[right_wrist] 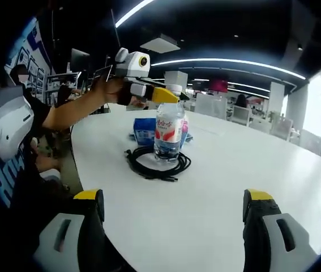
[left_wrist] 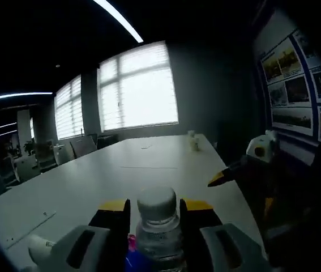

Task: Arrange the tabletop items into an orderly group along one side of the table until the central work area is clear of visible clutter.

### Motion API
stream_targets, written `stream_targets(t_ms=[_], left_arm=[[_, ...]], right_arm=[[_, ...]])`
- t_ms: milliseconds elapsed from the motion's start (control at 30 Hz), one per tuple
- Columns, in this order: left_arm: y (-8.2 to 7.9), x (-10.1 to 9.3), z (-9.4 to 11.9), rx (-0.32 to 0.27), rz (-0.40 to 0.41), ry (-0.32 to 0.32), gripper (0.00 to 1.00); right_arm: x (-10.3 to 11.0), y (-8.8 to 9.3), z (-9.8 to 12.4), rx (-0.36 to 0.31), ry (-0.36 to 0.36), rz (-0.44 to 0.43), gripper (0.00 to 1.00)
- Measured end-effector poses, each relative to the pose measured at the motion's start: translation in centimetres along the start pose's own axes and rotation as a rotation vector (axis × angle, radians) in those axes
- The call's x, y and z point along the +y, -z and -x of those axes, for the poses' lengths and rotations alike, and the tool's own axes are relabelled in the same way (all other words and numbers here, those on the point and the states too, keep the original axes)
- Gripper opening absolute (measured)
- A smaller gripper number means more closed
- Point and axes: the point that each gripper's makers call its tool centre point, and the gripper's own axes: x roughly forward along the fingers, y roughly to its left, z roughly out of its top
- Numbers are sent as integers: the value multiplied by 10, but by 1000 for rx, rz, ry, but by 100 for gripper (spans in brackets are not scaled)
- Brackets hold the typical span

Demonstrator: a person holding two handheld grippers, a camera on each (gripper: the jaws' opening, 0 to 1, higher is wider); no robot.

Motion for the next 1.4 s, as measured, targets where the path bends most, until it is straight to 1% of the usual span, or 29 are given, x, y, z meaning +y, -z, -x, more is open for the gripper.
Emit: stream_targets(t_ms=[67,133,200,267,333,367,400,533,567,600,633,767,800,867,933,1033,1133,1200,1367,1400], left_arm=[[0,-2,-1,3,1,1,33],[0,-7,-3,4,-5,13,29],[-2,-8,-4,-1,-16,-2,29],[-5,-8,-4,-14,-37,-10,29],[-14,-6,-3,-52,-18,-27,29],[-16,-6,-2,-57,-3,-28,29],[-16,-4,-1,-54,4,-50,28],[-14,-5,0,-56,-2,-112,27],[-15,-4,1,-61,-1,-144,27],[-15,-4,2,-64,-9,-153,27],[-15,-2,4,-65,-20,-186,27],[-17,-6,7,-84,-42,-230,25],[-16,-8,7,-86,-46,-225,24],[-18,-4,7,-100,-51,-256,24],[-20,-2,6,-110,-28,-262,23],[-19,-1,7,-119,-27,-273,23],[-20,0,8,-134,-10,-283,22],[-20,1,9,-142,29,-275,22],[-19,1,9,-145,47,-260,20],[-19,1,9,-146,60,-240,20]], right_arm=[[0,0,0,1,1,2,100],[0,0,0,1,0,2,100],[0,2,-1,7,0,3,100],[0,3,-2,7,-2,-1,100],[1,3,-3,10,-4,-2,100],[2,4,-3,12,-5,0,100],[2,5,-3,13,-5,0,100],[0,5,-3,10,-2,-4,100],[0,6,-4,12,-1,-6,100],[0,7,-4,13,-1,-6,100],[2,9,-6,15,-8,-7,100],[4,10,-7,14,-14,-10,100],[4,10,-7,13,-14,-11,100],[3,11,-7,12,-13,-15,100],[4,12,-7,12,-15,-15,100],[5,13,-7,12,-18,-14,100],[4,13,-6,6,-14,-19,100],[3,13,-5,8,-13,-19,100],[4,15,-5,9,-16,-21,100],[3,15,-4,10,-14,-22,100]])
